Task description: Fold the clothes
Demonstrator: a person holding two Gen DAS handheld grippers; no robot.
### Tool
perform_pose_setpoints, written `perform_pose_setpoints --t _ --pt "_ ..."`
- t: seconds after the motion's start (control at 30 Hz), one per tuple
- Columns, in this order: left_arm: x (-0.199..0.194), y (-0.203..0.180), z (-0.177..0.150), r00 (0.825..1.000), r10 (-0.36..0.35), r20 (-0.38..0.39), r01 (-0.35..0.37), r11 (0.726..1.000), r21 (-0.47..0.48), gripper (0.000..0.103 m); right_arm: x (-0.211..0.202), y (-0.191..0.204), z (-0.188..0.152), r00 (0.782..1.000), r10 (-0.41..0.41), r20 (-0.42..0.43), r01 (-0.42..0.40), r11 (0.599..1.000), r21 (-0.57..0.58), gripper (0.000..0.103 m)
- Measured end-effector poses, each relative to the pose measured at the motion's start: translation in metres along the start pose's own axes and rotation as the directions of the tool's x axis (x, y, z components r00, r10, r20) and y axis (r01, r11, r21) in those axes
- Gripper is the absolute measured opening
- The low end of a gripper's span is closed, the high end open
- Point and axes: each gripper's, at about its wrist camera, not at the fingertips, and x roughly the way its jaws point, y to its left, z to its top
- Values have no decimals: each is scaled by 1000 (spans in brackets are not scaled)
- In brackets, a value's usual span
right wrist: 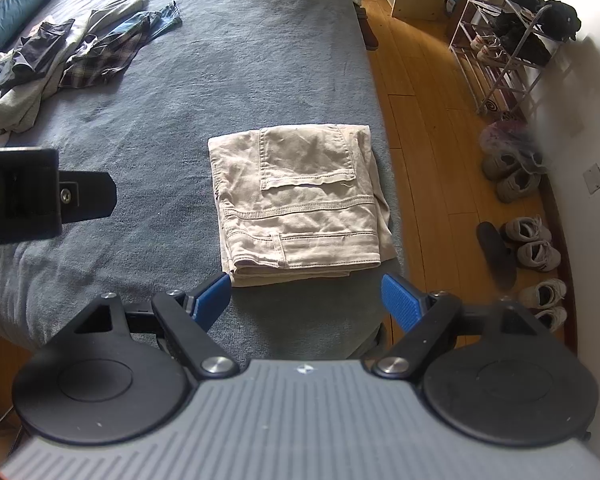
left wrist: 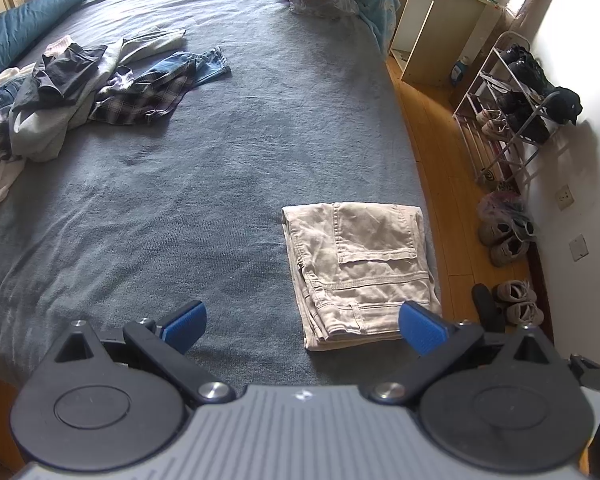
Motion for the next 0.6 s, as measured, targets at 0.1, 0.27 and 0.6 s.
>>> perform_pose_setpoints --t 0.1,0.27,0.6 --pt "-2 1 -2 1000 0 0 0 1000 -4 103 0 0 0 1000 -1 -1 1 1000 0 83" --pt "-1 1 -1 1000 -1 -2 1 1000 1 103 0 -1 1 1000 0 -1 0 1000 0 83" --pt "1 2 -1 1000 0 -7 0 1000 2 103 2 -2 2 1000 0 -4 0 1000 0 83"
